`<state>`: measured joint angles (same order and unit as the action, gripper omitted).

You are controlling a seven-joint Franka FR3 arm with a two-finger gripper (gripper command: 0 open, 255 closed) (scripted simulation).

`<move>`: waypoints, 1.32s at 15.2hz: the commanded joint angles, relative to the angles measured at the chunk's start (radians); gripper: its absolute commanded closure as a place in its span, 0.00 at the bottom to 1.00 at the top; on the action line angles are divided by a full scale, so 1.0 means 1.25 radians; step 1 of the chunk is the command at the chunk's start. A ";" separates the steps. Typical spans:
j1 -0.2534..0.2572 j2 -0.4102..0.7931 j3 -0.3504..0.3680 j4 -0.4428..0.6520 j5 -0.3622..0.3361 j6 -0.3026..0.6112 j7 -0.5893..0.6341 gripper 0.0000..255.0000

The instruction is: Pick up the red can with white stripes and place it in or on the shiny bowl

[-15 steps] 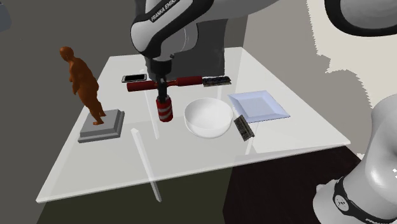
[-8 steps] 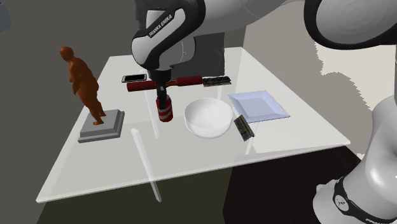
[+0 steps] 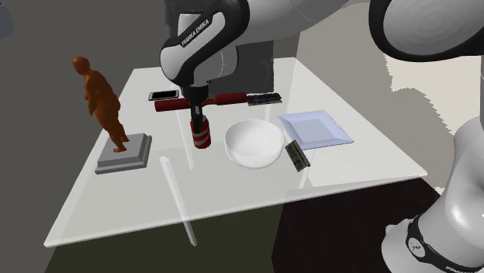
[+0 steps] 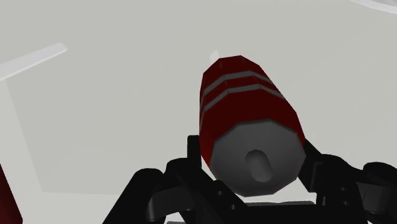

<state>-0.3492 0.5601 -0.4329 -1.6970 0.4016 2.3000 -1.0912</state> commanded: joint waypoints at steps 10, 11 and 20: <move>0.002 -0.006 -0.003 0.002 -0.004 -0.007 0.003 1.00; 0.003 -0.011 -0.005 0.004 -0.007 -0.015 0.006 1.00; 0.013 -0.058 -0.024 0.034 -0.039 -0.086 0.030 1.00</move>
<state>-0.3343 0.4941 -0.4604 -1.6597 0.3574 2.2022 -1.0580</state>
